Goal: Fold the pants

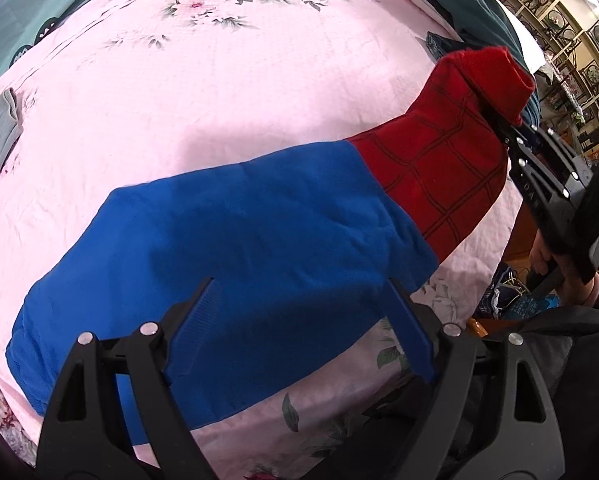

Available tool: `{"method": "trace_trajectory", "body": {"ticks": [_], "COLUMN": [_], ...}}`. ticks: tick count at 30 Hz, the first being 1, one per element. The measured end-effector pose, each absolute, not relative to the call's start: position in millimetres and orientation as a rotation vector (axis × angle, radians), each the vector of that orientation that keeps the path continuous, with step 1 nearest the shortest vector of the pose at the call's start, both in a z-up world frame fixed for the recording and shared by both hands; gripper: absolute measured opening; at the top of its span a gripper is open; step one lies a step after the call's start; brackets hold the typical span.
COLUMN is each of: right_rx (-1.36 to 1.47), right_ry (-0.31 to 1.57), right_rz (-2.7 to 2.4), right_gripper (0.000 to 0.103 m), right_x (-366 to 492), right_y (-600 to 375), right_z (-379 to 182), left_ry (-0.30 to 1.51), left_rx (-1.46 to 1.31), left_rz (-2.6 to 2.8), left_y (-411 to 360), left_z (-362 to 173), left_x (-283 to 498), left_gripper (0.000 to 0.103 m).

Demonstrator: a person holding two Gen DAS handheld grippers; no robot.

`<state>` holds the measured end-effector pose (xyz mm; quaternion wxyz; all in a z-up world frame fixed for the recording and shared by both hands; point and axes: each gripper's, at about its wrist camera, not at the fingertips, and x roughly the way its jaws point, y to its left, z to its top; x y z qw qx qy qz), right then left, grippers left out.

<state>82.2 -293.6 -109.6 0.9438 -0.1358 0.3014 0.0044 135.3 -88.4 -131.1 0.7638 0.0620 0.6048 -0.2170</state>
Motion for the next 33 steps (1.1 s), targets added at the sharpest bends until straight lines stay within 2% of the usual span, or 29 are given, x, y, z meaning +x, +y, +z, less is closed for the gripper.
{"method": "trace_trajectory", "body": {"ticks": [4, 7, 9, 13, 15, 16, 18, 21, 24, 29, 33], "right_rx": [-0.209, 0.098, 0.332, 0.901, 0.998, 0.99, 0.953, 0.92, 0.816, 0.237, -0.16], "right_ry": [0.639, 0.78, 0.86, 0.886, 0.852, 0.867, 0.89, 0.869, 0.837, 0.715, 0.581], "right_rz": [0.017, 0.053, 0.053, 0.09, 0.11, 0.109, 0.102, 0.066, 0.031, 0.047, 0.165], "right_gripper": [0.017, 0.022, 0.049, 0.051, 0.05, 0.049, 0.033, 0.024, 0.023, 0.023, 0.023], "right_x": [92, 110, 119, 118, 116, 118, 119, 114, 108, 108, 101], "right_y": [-305, -346, -375, -435, -445, -444, -438, -436, -429, -345, -255], "right_z": [-114, -130, -149, -197, -200, -200, -200, -187, -159, -80, -48], "left_ry": [1.313, 1.312, 1.316, 1.338, 1.356, 1.362, 1.374, 1.356, 1.329, 1.28, 1.251], "left_rx": [0.133, 0.127, 0.114, 0.08, 0.071, 0.071, 0.064, 0.065, 0.043, -0.011, -0.066], "left_rz": [-0.467, -0.461, -0.452, -0.435, -0.426, -0.419, -0.408, -0.386, -0.355, -0.266, -0.202], "left_y": [-87, -85, -81, -71, -68, -67, -63, -55, -39, 1, 36], "left_z": [-130, -131, -132, -140, -146, -149, -154, -154, -148, -140, -137], "left_x": [137, 138, 138, 137, 137, 136, 136, 134, 135, 140, 140], "left_gripper": [0.085, 0.085, 0.085, 0.085, 0.085, 0.085, 0.085, 0.085, 0.085, 0.085, 0.085]}}
